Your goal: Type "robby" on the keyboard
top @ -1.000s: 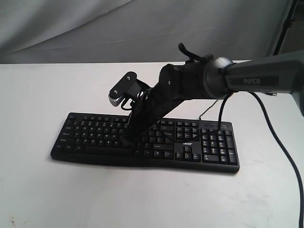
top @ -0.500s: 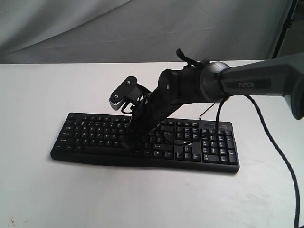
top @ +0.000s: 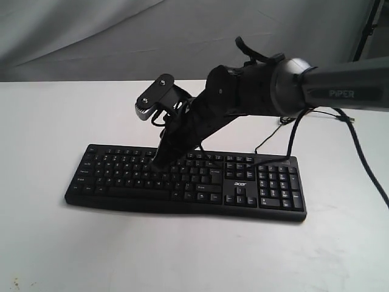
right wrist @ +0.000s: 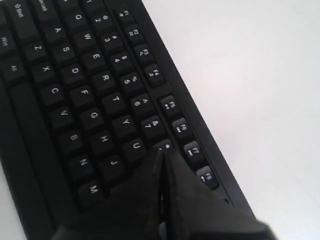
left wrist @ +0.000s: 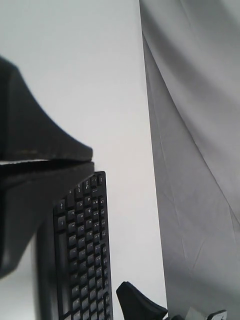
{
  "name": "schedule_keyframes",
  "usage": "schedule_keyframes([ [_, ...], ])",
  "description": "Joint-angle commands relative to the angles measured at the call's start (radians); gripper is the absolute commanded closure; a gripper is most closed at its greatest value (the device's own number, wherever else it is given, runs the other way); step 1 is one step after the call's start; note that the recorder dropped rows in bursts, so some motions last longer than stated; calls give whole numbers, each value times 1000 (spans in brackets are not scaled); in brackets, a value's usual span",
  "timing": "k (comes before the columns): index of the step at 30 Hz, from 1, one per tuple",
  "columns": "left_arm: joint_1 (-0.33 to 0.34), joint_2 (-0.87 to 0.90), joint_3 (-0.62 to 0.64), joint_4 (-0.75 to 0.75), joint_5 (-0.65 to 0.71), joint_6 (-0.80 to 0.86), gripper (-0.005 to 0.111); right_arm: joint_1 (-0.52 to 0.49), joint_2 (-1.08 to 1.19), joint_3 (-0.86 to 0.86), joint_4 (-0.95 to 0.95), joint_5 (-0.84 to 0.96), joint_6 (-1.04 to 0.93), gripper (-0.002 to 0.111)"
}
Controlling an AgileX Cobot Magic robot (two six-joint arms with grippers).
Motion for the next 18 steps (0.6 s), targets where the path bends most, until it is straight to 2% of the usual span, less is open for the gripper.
schedule_keyframes([
  [1, -6, -3, 4, 5, -5, -3, 107, 49, -2, 5, 15, -1, -25, 108],
  [5, -6, -3, 4, 5, -5, -3, 107, 67, 35, -1, 154, -3, -142, 108],
  [11, -6, -3, 4, 5, -5, -3, 107, 69, 42, -1, 265, -3, -251, 108],
  [18, -6, -3, 4, 5, -5, -3, 107, 69, 44, -20, 275, -15, -270, 108],
])
